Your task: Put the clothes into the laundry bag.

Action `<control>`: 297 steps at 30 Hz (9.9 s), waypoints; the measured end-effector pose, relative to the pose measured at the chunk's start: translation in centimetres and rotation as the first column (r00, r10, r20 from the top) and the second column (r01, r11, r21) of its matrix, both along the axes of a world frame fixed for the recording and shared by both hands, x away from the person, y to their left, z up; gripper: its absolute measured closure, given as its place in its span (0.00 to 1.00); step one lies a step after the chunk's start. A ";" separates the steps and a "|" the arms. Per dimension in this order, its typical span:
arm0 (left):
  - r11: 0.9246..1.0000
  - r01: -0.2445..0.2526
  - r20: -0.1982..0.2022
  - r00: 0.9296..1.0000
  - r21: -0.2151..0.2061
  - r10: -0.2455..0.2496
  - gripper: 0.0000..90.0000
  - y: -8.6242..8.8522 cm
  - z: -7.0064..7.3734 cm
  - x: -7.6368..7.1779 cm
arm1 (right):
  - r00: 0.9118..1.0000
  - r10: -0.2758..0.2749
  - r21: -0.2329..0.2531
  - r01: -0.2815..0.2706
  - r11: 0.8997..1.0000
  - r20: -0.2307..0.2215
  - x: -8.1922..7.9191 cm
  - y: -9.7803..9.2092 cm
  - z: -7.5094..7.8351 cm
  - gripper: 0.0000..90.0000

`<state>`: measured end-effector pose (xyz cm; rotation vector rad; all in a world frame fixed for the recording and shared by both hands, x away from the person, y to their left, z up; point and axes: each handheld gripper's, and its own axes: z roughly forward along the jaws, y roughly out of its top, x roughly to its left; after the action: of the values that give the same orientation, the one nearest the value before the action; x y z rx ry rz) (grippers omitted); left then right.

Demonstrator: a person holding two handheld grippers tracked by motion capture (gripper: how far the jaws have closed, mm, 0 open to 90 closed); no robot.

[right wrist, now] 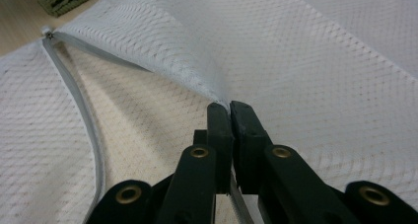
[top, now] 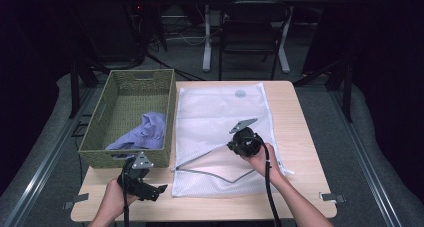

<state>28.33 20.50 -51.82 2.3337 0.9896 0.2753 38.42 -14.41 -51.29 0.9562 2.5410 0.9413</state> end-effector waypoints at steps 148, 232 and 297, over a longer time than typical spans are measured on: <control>0.975 -0.063 -0.220 0.969 0.213 0.111 0.81 6.2 8.8 17.6 | 1.000 -0.019 0.005 0.019 1.000 0.018 0.0 -0.7 1.0 0.97; 0.945 0.145 -0.149 0.983 0.293 -0.105 0.81 0.2 23.2 15.5 | 0.999 -0.025 0.006 0.024 1.000 0.031 -0.1 -1.1 1.1 0.97; 0.744 0.603 -0.365 0.787 0.288 -0.497 0.80 -13.7 12.4 8.7 | 0.998 -0.040 0.007 0.040 0.999 0.042 -0.1 -1.6 1.4 0.98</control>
<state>36.98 6.81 -39.38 2.9708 0.3026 -0.1026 38.34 -16.05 -49.94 0.9753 2.4766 0.9488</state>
